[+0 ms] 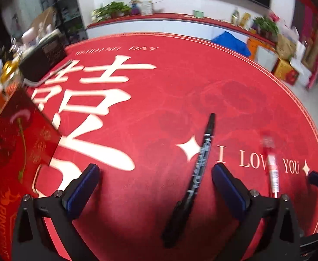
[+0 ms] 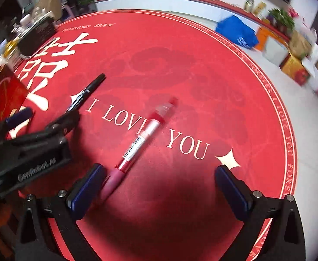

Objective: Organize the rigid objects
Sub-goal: 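Grasp the black marker with the left tool while the right tool grasps the red pen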

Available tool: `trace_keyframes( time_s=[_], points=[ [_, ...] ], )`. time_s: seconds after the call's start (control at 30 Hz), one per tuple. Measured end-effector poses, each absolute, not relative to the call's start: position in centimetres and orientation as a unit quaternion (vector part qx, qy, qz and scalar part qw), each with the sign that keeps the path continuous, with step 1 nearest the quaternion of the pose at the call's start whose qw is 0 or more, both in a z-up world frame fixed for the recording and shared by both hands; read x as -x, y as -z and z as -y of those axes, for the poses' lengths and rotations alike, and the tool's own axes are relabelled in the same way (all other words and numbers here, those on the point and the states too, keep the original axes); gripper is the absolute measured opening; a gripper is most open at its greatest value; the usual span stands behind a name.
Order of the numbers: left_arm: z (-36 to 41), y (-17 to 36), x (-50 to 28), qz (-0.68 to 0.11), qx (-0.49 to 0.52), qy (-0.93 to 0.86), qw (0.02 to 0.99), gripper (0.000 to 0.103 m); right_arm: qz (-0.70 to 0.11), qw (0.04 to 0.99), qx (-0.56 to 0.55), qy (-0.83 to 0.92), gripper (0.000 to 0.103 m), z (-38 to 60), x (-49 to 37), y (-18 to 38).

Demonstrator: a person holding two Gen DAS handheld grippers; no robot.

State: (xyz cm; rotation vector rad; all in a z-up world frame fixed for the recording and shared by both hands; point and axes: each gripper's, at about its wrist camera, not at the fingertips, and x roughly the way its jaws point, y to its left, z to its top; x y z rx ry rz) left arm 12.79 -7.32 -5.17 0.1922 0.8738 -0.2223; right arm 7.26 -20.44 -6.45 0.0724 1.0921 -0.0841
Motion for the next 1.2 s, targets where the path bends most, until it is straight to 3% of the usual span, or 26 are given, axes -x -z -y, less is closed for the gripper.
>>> trace_keyframes(
  time_s=[0.07, 0.13, 0.3, 0.57, 1.07, 1.17, 1.2],
  points=[
    [8.6, 5.1, -12.5, -0.412, -0.119, 0.124, 0.895, 0.103, -0.52, 0.851, -0.05, 0.052, 0.092, 21.5, -6.8, 6.6],
    [10.1, 5.1, -12.2, -0.406, -0.135, 0.145, 0.892, 0.103, -0.513, 0.853, -0.062, 0.071, 0.077, 22.4, -6.5, 6.3],
    [10.5, 5.2, -12.4, -0.405, -0.126, 0.158, 0.892, 0.102, -0.514, 0.853, -0.056, 0.063, 0.058, 22.3, -6.7, 5.7],
    [9.9, 5.2, -13.1, -0.421, -0.1, 0.179, 0.884, 0.103, -0.511, 0.854, 0.072, -0.07, 0.058, 21.0, -8.3, 5.5],
    [9.9, 5.4, -13.1, -0.415, -0.104, 0.19, 0.884, 0.103, -0.521, 0.841, 0.086, -0.121, 0.058, 21.4, -9.2, 5.5],
    [10.0, 5.3, -13.1, -0.416, -0.105, 0.192, 0.883, 0.101, -0.524, 0.838, 0.089, -0.125, 0.05, 20.8, -9.4, 5.6],
    [10.0, 5.3, -13.1, -0.417, -0.106, 0.194, 0.882, 0.1, -0.526, 0.836, 0.093, -0.129, 0.041, 20.5, -9.3, 5.5]
  ],
)
